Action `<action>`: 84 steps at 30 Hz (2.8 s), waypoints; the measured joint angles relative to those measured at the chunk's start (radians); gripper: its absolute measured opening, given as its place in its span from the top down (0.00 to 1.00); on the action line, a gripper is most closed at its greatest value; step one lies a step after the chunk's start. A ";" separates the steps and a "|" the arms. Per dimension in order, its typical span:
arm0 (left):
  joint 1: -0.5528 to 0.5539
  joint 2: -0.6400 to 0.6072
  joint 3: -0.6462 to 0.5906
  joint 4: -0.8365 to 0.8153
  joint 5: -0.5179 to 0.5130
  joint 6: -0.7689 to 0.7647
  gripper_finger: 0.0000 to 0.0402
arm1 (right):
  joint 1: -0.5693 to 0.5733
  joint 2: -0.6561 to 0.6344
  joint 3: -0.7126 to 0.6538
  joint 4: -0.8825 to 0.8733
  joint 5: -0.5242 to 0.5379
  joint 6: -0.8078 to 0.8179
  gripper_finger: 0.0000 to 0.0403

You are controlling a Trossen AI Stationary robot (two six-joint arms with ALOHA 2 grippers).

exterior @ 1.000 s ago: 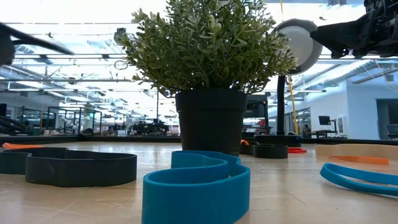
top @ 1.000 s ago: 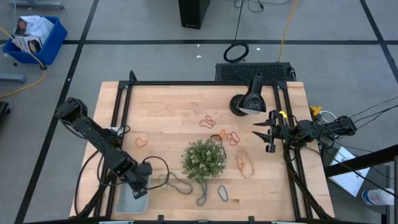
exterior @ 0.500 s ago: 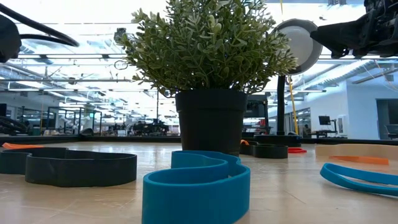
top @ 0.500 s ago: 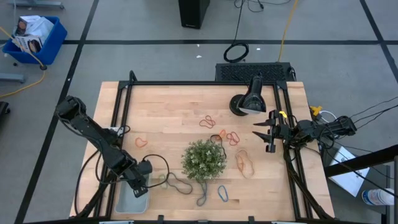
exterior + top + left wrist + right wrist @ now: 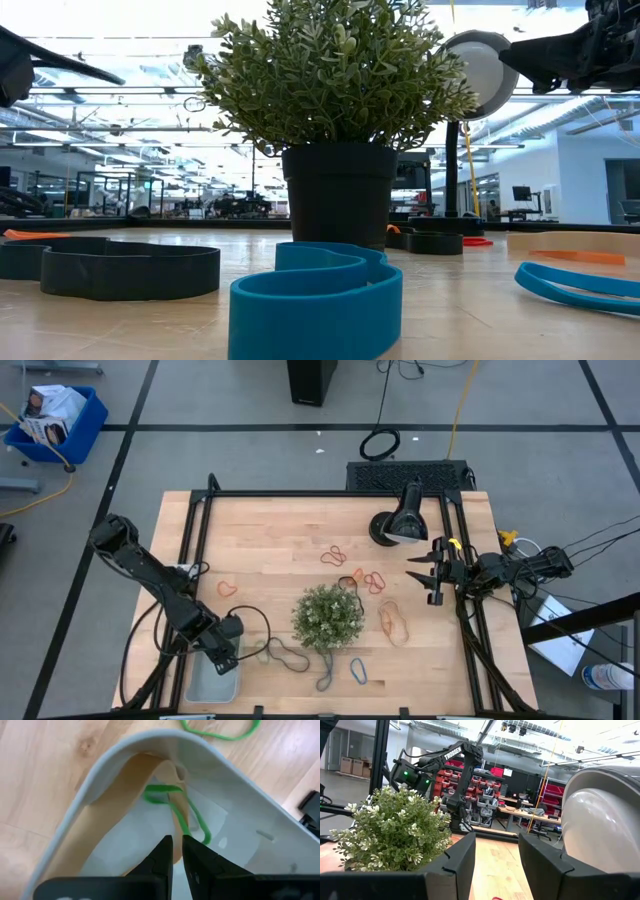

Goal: Pick and place rubber bands into bin
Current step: Put the left orange rubber band into the blue bin

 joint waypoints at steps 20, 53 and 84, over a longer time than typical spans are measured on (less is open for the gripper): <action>0.000 0.000 0.000 0.065 0.031 0.115 0.88 | 0.000 0.000 0.000 0.000 0.000 -0.003 0.64; 0.142 -0.301 0.057 0.044 -0.266 0.308 0.60 | 0.000 0.000 0.000 -0.001 0.000 -0.011 0.64; 0.364 -0.392 0.057 0.130 -0.471 0.613 0.60 | 0.000 0.000 0.000 -0.008 0.001 -0.026 0.64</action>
